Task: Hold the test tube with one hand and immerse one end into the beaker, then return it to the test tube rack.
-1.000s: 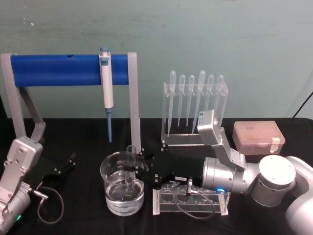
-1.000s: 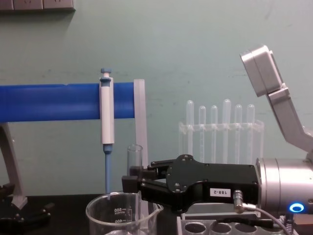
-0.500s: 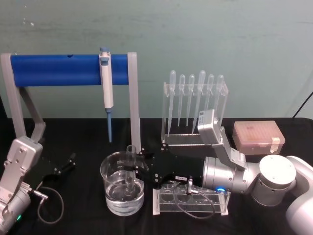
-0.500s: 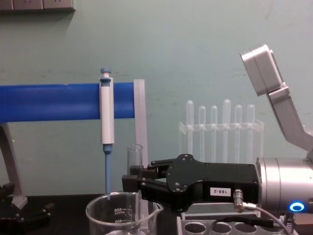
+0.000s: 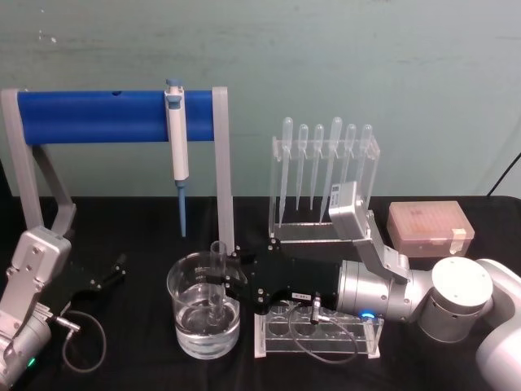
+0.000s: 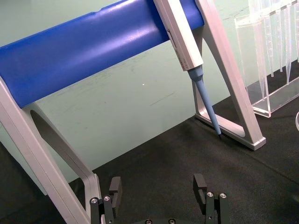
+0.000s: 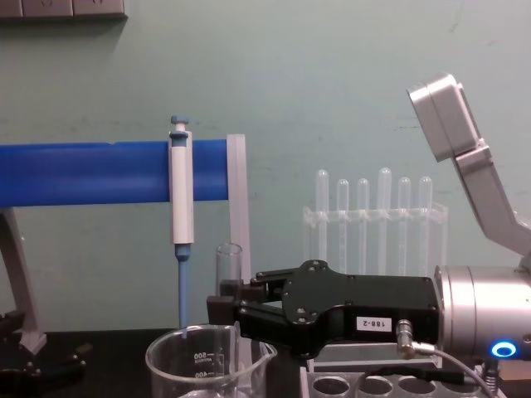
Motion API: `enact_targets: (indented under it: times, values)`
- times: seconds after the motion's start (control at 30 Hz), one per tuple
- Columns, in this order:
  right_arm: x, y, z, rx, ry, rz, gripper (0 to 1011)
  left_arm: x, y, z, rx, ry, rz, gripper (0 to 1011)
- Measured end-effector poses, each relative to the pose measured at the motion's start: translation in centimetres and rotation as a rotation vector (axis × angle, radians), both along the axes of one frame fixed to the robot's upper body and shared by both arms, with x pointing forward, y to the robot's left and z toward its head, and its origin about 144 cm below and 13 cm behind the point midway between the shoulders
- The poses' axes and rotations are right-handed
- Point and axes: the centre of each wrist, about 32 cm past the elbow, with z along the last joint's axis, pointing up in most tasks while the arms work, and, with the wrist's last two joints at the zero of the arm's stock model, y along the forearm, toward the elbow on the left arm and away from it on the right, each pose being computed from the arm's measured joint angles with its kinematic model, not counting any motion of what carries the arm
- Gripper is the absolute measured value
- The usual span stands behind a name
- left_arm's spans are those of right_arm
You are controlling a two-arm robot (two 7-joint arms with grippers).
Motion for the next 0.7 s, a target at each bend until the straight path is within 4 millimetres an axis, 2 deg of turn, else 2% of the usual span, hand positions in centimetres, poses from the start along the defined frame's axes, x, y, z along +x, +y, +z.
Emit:
enact_targets:
  times: [0.7]
  values:
    - [0.0, 0.0, 0.0, 0.0, 0.0, 0.0, 224, 0.0, 0.0, 0.0, 0.0, 0.0, 0.0, 1000]
